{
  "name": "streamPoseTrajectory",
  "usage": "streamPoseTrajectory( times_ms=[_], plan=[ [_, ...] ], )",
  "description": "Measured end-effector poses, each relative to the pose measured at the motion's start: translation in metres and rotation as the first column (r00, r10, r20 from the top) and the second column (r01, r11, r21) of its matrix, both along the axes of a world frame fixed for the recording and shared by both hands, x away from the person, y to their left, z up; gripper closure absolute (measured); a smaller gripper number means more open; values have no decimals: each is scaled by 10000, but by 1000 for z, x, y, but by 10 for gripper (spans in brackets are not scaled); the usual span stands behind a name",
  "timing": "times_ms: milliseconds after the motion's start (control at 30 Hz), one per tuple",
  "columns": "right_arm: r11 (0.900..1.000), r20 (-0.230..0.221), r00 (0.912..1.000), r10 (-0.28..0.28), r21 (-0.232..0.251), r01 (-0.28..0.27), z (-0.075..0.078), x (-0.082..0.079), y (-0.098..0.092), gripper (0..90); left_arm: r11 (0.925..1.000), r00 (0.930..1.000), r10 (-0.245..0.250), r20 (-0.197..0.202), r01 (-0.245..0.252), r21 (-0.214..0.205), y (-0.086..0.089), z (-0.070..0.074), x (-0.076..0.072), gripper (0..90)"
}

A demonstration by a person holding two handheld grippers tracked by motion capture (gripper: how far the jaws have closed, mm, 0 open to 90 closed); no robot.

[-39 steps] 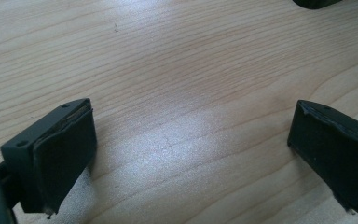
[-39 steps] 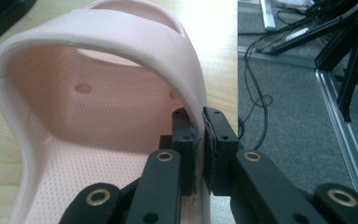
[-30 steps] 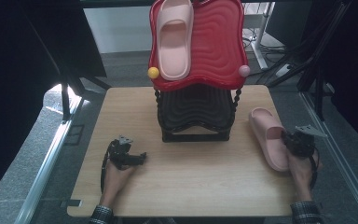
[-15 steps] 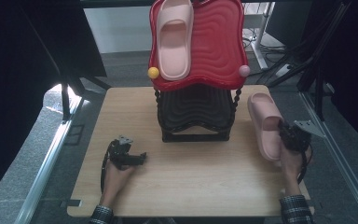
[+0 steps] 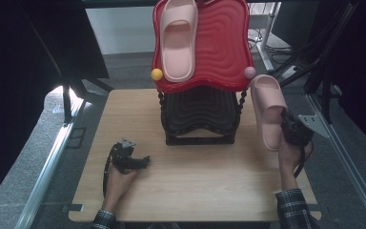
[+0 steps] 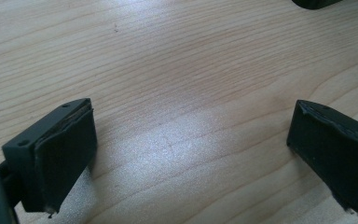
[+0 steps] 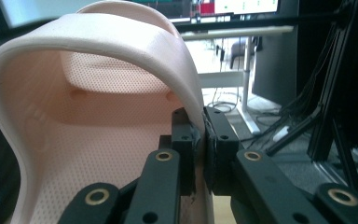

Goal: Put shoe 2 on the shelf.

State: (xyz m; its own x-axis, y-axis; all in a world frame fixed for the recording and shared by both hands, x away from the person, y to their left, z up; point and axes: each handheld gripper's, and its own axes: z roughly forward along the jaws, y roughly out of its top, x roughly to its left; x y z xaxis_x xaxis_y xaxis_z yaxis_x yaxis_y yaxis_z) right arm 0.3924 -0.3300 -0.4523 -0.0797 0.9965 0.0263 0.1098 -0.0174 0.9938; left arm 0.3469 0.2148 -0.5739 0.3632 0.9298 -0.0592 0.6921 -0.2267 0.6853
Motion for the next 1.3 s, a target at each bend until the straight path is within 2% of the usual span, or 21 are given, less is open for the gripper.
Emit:
streamPoseTrajectory(
  times_ms=[133, 400, 500, 567, 600, 633, 800, 833, 867, 1167, 1267, 1300],
  plan=[
    [9997, 201, 9997, -157, 211, 153, 8, 3, 4, 838, 10000, 10000, -11, -7, 11, 15, 0, 0, 0, 14],
    [9970, 586, 9975, -388, 686, 347, 36, 15, 13, 838, 10000, 10000, -6, 18, 6, 8, 0, 0, 0, 14],
    [9966, 883, 9952, -413, 743, 347, 52, 19, 19, 837, 10000, 10000, -7, 24, 7, -4, 0, 0, 0, 13],
    [9965, 945, 9946, -434, 746, 364, 56, 20, 21, 837, 10000, 10000, -39, 2, 39, 28, 0, 0, 0, 14],
    [9964, 1058, 9935, -409, 784, 327, 64, 23, 23, 837, 10000, 10000, -42, 1, 42, 30, 0, 0, 0, 14],
    [9964, 1058, 9935, -409, 784, 327, 64, 23, 23, 837, 10000, 10000, -50, -29, 51, 42, 0, 0, 0, 14],
    [9965, 1267, 9912, -389, 789, 290, 88, 29, 31, 836, 10000, 10000, -6, 25, 6, -4, 0, 0, 0, 14],
    [9965, 1267, 9912, -389, 789, 290, 88, 29, 31, 836, 10000, 10000, -45, 2, 45, 33, 0, 0, 0, 14],
    [9963, 1435, 9889, -376, 816, 261, 94, 32, 34, 836, 10000, 10000, -44, 3, 44, 34, 0, 0, 0, 14],
    [9933, 1664, 9852, -398, 1137, 209, 120, 44, 42, 836, 10000, 10000, -39, 9, 39, 27, 0, 0, 0, 14],
    [9923, 1930, 9801, -469, 1217, 236, 136, 48, 44, 836, 10000, 10000, -10, 29, 10, -1, 0, 0, 0, 14],
    [9923, 1930, 9801, -469, 1217, 236, 136, 48, 44, 836, 10000, 10000, -9, 30, 9, -1, 0, 0, 0, 14]
  ],
)
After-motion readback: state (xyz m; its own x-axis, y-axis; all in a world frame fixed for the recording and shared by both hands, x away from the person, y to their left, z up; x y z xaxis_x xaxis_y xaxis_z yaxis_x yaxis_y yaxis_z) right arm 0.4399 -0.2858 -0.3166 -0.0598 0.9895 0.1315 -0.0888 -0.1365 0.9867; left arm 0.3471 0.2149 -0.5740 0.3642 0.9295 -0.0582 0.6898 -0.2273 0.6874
